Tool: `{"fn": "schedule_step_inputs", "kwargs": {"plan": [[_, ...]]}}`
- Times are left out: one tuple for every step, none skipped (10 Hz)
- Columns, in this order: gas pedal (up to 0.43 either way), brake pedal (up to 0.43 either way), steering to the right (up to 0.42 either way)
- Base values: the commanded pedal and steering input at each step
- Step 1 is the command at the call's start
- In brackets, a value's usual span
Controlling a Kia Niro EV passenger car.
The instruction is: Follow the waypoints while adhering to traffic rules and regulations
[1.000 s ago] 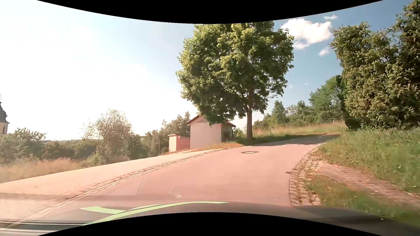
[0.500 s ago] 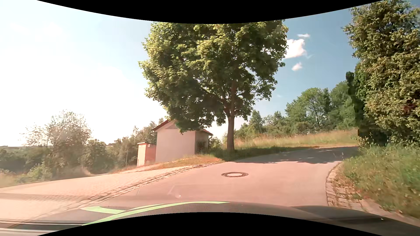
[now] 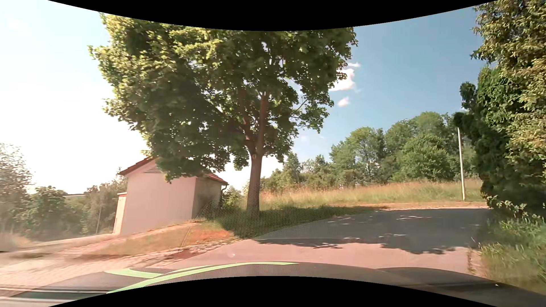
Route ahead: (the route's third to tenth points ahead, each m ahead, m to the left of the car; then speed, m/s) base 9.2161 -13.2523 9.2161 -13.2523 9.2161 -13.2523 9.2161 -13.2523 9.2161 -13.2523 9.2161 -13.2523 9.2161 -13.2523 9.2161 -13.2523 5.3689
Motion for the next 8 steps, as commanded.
{"fn": "schedule_step_inputs", "kwargs": {"plan": [[0.059, 0.000, 0.295], [0.067, 0.000, 0.304], [0.067, 0.000, 0.321], [0.079, 0.000, 0.331], [0.079, 0.000, 0.336], [0.130, 0.000, 0.336], [0.130, 0.000, 0.340], [0.130, 0.000, 0.352]]}}
